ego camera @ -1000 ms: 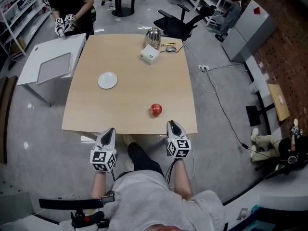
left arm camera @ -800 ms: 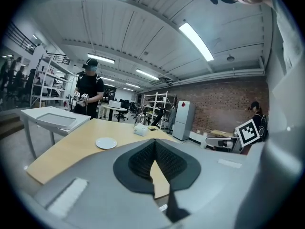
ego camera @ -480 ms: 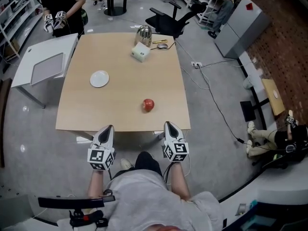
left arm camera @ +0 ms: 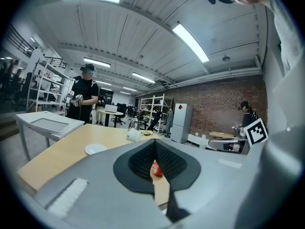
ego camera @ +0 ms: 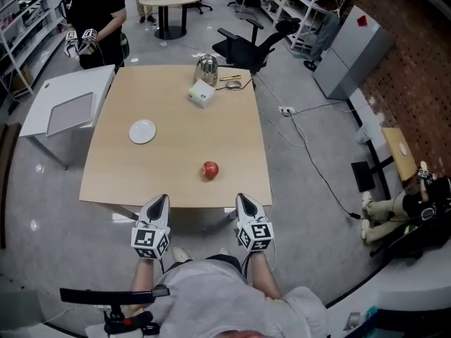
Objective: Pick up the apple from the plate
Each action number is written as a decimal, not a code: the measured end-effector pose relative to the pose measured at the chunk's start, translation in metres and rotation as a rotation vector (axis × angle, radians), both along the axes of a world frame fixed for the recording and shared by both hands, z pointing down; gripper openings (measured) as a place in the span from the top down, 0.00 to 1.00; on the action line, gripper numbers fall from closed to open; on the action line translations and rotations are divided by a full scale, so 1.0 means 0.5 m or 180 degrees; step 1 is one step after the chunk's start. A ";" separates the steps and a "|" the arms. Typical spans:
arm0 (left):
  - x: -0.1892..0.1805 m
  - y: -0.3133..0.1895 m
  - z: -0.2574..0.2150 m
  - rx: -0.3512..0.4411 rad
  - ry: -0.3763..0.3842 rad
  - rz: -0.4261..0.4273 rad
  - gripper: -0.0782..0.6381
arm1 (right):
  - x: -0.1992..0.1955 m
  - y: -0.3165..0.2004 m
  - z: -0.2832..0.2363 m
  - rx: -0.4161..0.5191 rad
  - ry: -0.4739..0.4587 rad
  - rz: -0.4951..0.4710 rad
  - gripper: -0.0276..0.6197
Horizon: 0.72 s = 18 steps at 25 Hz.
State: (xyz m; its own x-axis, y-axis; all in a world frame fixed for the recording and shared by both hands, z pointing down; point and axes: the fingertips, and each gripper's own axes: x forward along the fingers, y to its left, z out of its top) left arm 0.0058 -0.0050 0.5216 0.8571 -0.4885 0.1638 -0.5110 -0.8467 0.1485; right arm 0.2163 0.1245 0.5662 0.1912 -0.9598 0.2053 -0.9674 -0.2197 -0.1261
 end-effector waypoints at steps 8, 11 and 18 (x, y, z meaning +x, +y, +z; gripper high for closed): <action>0.066 0.057 -0.007 0.0059 0.0005 -0.0020 0.86 | 0.042 0.024 -0.002 0.0023 -0.0004 -0.0172 0.95; 0.076 0.076 -0.006 0.0054 0.0003 -0.0063 0.86 | 0.056 0.039 0.002 0.0022 -0.0008 -0.0210 0.95; 0.110 0.139 -0.007 0.0059 0.0009 -0.0173 0.86 | 0.092 0.091 0.006 0.0025 -0.0015 -0.0337 0.95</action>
